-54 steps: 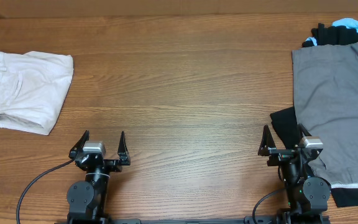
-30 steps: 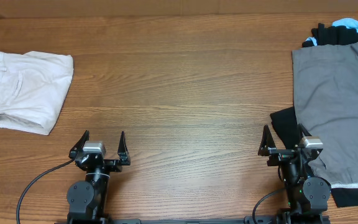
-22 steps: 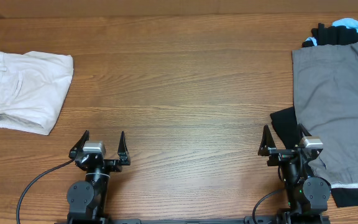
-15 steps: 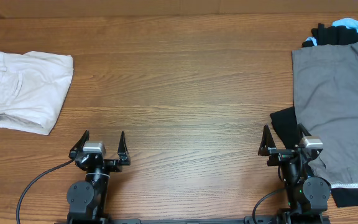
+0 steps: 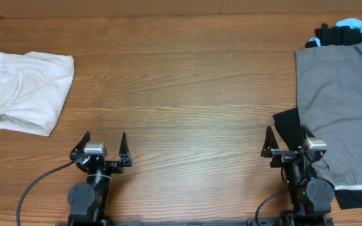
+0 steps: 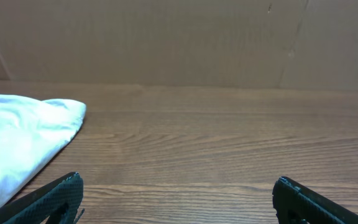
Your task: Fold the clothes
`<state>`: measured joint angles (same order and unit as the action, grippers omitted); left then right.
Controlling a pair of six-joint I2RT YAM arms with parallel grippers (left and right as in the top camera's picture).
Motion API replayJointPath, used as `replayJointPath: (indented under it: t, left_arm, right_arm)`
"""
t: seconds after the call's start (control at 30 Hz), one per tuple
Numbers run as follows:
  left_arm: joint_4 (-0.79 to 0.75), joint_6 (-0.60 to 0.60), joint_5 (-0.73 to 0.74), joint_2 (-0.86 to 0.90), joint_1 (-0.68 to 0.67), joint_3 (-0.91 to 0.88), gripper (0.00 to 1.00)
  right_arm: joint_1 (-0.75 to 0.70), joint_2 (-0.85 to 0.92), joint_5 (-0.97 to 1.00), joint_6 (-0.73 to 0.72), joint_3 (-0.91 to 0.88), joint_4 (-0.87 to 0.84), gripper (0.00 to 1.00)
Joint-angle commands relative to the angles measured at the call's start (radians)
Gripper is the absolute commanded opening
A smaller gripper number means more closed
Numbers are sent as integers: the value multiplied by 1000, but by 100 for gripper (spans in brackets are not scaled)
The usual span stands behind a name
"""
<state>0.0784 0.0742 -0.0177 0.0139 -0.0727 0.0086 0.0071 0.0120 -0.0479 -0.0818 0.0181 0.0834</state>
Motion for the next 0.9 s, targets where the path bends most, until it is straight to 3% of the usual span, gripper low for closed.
replayJointPath:
  t: [0.0, 0.13, 0.47, 0.87]
  left_arm:
    - [-1, -13, 20, -10, -6, -4, 100]
    - [-1, 16, 56, -10, -6, 1, 100]
    - [100, 64, 71, 85, -6, 189, 100]
    - [362, 53, 71, 655, -6, 627, 100]
  right_arm:
    - [4, -5, 1, -5, -10, -14, 100]
    - [4, -5, 2, -99, 3, -25, 100]
    - [4, 103, 97, -106, 225, 68, 100]
    - [3, 723, -8, -105, 765, 402, 100]
